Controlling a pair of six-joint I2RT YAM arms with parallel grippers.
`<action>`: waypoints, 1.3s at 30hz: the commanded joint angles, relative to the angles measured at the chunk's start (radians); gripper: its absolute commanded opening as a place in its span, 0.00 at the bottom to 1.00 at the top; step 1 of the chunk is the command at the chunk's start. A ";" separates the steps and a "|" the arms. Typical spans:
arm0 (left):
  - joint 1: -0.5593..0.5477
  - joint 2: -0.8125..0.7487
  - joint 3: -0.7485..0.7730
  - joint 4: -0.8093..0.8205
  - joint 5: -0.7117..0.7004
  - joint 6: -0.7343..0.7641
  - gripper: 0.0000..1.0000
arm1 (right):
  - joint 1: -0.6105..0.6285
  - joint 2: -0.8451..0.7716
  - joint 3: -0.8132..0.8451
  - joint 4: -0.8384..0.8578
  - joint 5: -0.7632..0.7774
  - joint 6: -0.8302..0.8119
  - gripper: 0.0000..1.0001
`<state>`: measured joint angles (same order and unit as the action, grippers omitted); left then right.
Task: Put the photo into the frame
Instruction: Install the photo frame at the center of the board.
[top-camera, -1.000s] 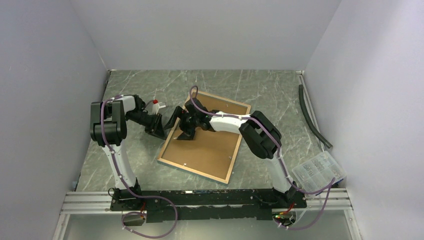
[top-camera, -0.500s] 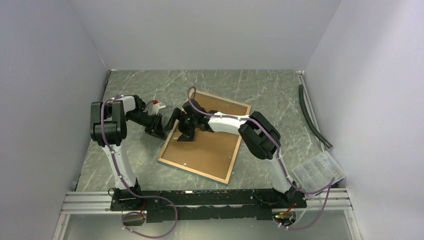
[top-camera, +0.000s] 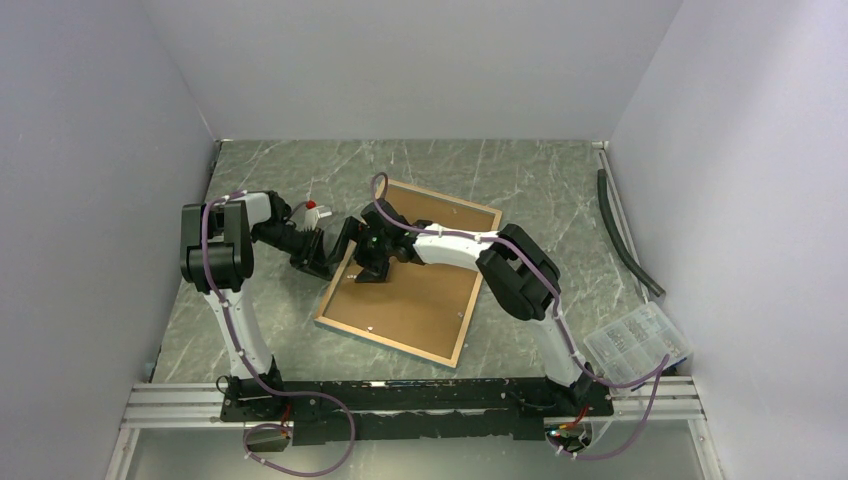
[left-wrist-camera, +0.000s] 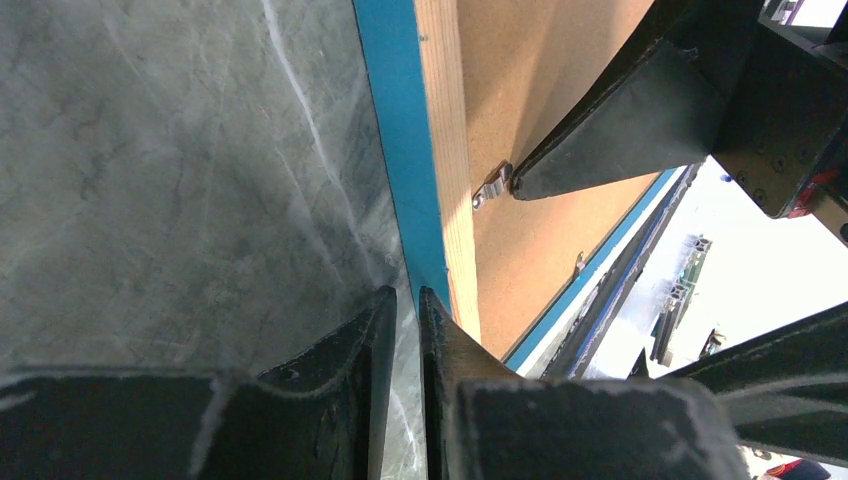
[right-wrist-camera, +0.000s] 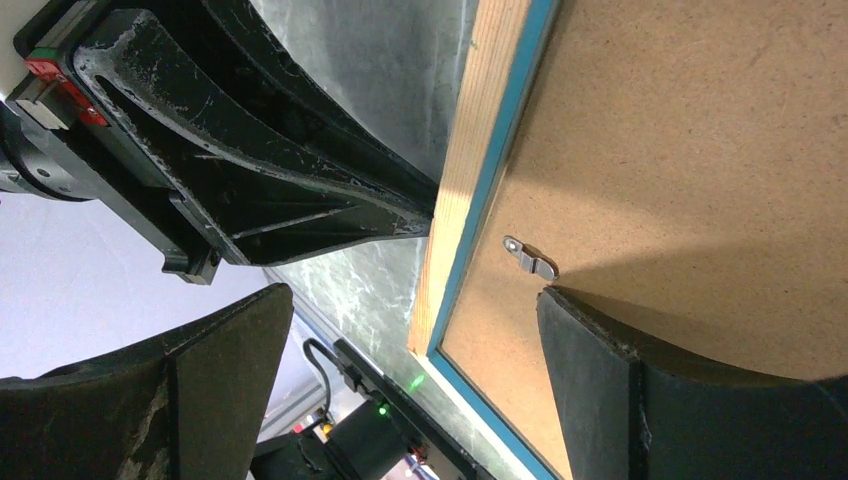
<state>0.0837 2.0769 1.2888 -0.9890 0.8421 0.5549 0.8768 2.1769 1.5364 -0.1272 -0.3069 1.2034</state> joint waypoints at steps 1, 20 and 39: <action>-0.004 -0.029 -0.005 0.000 0.002 0.011 0.21 | -0.010 0.012 0.021 -0.056 0.059 -0.033 0.97; -0.005 -0.026 0.003 -0.027 0.014 0.026 0.20 | -0.027 0.064 0.002 0.045 0.038 0.013 0.97; -0.009 -0.029 -0.009 -0.021 0.026 0.028 0.21 | -0.026 0.085 0.011 0.099 0.024 0.024 0.97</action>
<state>0.0788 2.0769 1.2884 -1.0008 0.8413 0.5610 0.8516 2.2166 1.5455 -0.0189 -0.3199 1.2411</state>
